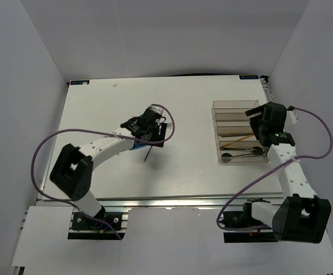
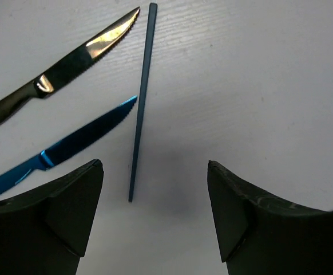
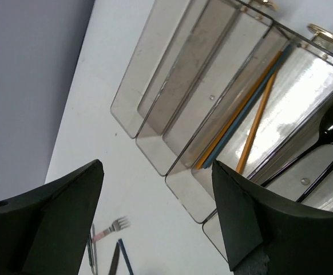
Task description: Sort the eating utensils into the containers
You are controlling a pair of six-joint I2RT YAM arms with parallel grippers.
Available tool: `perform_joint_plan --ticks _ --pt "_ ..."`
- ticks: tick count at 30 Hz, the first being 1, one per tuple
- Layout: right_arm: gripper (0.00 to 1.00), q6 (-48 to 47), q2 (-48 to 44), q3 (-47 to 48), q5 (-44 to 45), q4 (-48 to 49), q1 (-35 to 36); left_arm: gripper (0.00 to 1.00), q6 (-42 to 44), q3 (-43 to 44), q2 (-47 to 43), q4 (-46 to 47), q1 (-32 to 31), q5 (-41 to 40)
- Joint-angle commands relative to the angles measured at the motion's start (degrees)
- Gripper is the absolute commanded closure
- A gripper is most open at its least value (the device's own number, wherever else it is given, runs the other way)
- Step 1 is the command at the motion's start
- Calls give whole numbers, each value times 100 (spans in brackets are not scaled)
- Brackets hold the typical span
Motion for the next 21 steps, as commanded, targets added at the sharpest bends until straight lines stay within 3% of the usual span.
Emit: perform_joint_plan --ticks 1,6,15,16,18,21 --pt "19 -944 -374 191 -759 78 -24 18 248 571 567 -181 149 265" --pt "19 -1656 -744 -46 -1439 0 -24 32 415 1142 1281 -199 334 466" --pt "18 -2088 -1210 -187 -2072 -255 -24 42 424 1846 2380 -225 519 678" --pt "18 -2096 -1236 -152 -2107 -290 -24 48 380 1855 2442 -242 519 669" --pt "18 -2140 -1280 -108 -2142 -299 -24 49 345 1794 2539 -190 519 625" --pt "18 -2158 -1377 -38 -2186 -369 -24 62 266 1671 2662 -137 519 695"
